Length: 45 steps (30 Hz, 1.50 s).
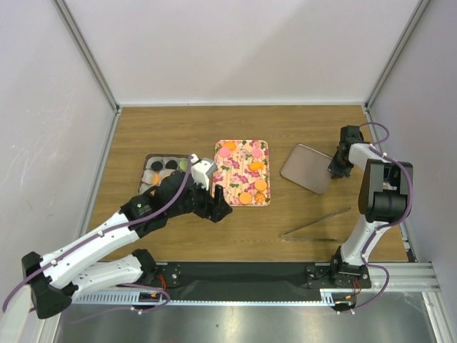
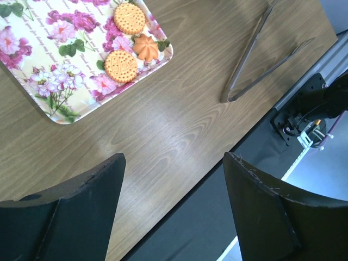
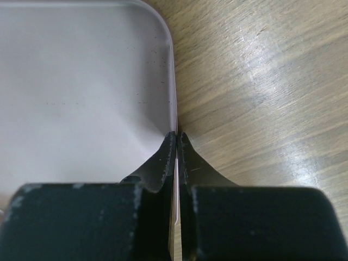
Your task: Pack the cookies
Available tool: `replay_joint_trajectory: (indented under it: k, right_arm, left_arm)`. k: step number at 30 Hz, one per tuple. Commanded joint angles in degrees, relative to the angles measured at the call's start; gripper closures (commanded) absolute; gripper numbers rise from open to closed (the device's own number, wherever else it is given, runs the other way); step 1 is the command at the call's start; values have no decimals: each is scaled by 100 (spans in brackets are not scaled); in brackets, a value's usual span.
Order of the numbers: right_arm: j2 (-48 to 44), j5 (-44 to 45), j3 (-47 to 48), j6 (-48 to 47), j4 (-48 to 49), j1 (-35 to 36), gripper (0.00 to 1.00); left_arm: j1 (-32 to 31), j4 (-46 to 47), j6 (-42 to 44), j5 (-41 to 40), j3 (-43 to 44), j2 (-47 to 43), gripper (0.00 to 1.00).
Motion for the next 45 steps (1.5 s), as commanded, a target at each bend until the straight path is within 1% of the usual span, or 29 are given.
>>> replay_joint_trajectory:
  k: [1, 8, 13, 17, 21, 28, 30, 32, 34, 35, 37, 40, 41, 45]
  right_arm:
    - [99, 255, 72, -72, -141, 22, 100]
    - [-436, 237, 159, -2, -308, 39, 100]
    - [-701, 185, 318, 42, -510, 83, 100]
    - [-894, 71, 371, 104, -581, 109, 100]
    - [-1166, -88, 388, 139, -686, 127, 100]
    - [-1817, -193, 573, 183, -994, 136, 100]
    - [-2054, -403, 608, 218, -1082, 153, 100]
    - [-2238, -579, 608, 236, -1108, 206, 100]
    - [-2484, -606, 608, 297, -1178, 363, 100]
    - [-2546, -815, 608, 315, -1187, 425, 100]
    - [-2740, -922, 617, 359, -1240, 592, 100]
    - [-2951, -1063, 634, 508, -1266, 987, 100]
    - [-2977, -1089, 652, 569, -1266, 1215, 100]
    - [-3056, -1169, 722, 727, -1266, 1681, 100]
  left_arm:
    - [86, 83, 122, 93, 173, 55, 21]
    - [297, 92, 139, 145, 270, 204, 21]
    - [719, 267, 34, 716, 287, 406, 20]
    - [921, 312, 43, 866, 481, 643, 20]
    - [1105, 531, -18, 1217, 648, 942, 14]
    - [1387, 935, -265, 1692, 1034, 1566, 11]
    - [1501, 1267, -370, 1885, 1140, 1768, 8]
    - [1536, 1401, -423, 2008, 1298, 1978, 6]
    - [1607, 1515, -414, 2044, 1587, 2312, 5]
    - [1633, 1594, -484, 2096, 1649, 2401, 4]
    - [1747, 1962, -572, 2342, 1807, 2707, 4]
    - [1809, 2052, -599, 2482, 2158, 3181, 3]
    - [1826, 2174, -660, 2536, 2221, 3306, 4]
    - [1949, 2579, -871, 2834, 2388, 3701, 4]
